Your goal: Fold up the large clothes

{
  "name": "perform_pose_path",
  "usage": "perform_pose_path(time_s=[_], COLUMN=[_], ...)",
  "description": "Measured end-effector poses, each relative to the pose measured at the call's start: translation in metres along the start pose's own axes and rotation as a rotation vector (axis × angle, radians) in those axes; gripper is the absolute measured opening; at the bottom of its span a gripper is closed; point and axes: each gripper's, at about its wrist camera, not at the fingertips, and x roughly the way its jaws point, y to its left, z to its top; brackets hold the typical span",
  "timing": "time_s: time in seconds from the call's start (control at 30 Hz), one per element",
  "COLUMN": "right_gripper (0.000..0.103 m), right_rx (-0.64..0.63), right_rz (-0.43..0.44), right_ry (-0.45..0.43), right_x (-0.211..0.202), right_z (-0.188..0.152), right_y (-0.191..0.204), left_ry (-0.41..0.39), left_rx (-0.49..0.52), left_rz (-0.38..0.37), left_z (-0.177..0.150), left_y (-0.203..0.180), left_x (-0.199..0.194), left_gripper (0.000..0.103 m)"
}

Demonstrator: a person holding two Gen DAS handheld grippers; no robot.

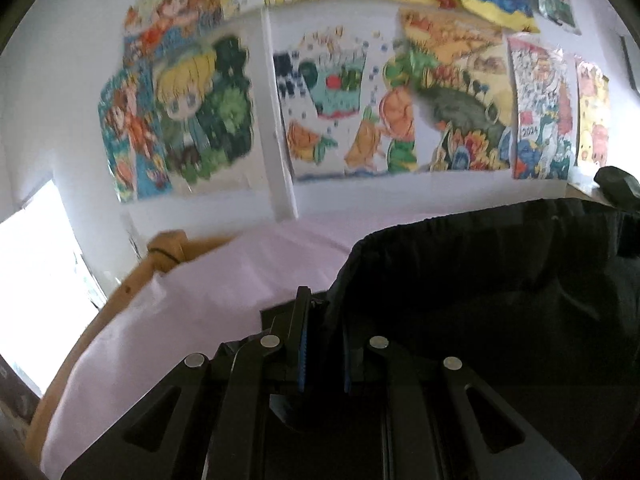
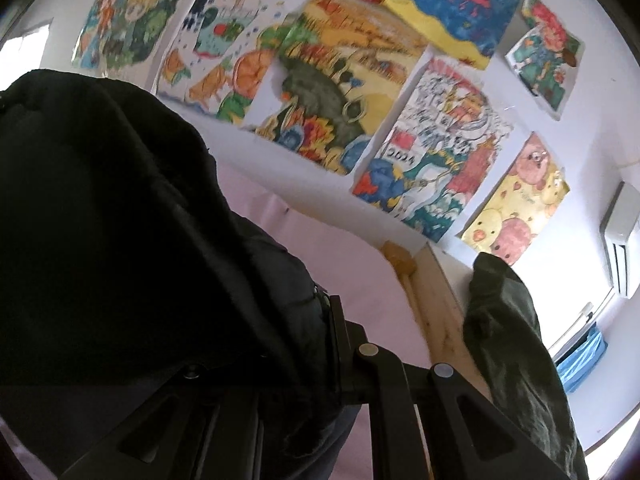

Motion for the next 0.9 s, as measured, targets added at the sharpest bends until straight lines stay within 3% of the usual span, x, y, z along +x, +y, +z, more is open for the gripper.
perform_pose_path(time_s=[0.37, 0.57, 0.67, 0.8, 0.87, 0.9], right_gripper=[0.013, 0.022, 0.033, 0.061, 0.068, 0.072], right_rx=[0.002, -0.004, 0.016, 0.119, 0.204, 0.238], right_rz=[0.078, 0.094, 0.102, 0.128, 0.168, 0.185], right_ry=[0.088, 0.101, 0.114, 0.160, 0.182, 0.187], right_x=[0.058, 0.072, 0.078, 0.083, 0.083, 0.083], right_z=[-0.008, -0.012, -0.014, -0.020, -0.026, -0.029], right_y=[0.008, 0.013, 0.010, -0.006, -0.017, -0.021], left_ry=[0.128, 0.157, 0.164, 0.170, 0.170, 0.169], left_rx=[0.005, -0.002, 0.008, -0.025, -0.061, -0.080], left_rz=[-0.017, -0.011, -0.009, -0.037, -0.068, -0.083], left_z=[-0.013, -0.016, -0.017, -0.018, -0.017, -0.017], left_y=[-0.005, -0.005, -0.007, -0.001, 0.004, 0.008], left_x=[0.054, 0.064, 0.066, 0.066, 0.064, 0.062], left_gripper=[0.010, 0.012, 0.012, 0.013, 0.018, 0.026])
